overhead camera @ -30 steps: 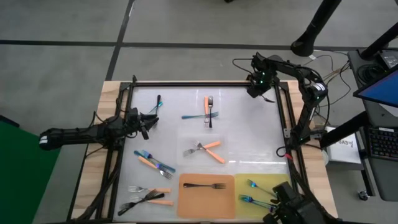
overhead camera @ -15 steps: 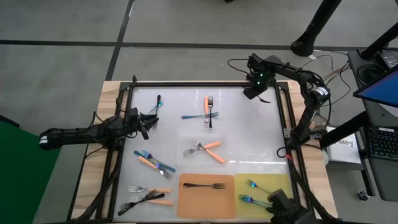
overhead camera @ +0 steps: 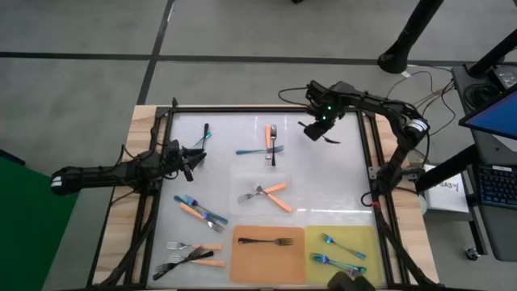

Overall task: Sort silverware by color (type)
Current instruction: Put the black fork into the orange bin

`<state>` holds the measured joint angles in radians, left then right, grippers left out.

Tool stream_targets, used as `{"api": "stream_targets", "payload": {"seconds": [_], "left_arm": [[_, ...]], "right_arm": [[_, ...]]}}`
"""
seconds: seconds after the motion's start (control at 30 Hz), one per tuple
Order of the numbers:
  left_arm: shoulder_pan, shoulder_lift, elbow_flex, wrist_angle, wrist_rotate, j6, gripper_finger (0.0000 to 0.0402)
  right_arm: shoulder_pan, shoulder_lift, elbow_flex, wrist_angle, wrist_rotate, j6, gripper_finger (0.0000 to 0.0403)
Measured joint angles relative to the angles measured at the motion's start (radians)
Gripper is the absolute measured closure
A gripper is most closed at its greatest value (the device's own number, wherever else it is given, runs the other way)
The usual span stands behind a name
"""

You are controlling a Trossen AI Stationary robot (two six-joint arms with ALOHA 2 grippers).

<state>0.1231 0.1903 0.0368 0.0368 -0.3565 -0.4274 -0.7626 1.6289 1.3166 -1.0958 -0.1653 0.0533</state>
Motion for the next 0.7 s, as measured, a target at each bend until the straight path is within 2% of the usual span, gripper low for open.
{"api": "stream_targets", "payload": {"seconds": [0.4, 0.7], "left_arm": [[0.000, 0.000, 0.000, 0.000, 0.000, 0.000, 0.0306], [0.000, 0.000, 0.000, 0.000, 0.000, 0.000, 0.0306]], "right_arm": [[0.271, -0.179, 0.004, 0.048, 0.001, 0.172, 0.0394], [0.565, -0.231, 0.004, 0.169, 0.011, 0.326, 0.0394]]}}
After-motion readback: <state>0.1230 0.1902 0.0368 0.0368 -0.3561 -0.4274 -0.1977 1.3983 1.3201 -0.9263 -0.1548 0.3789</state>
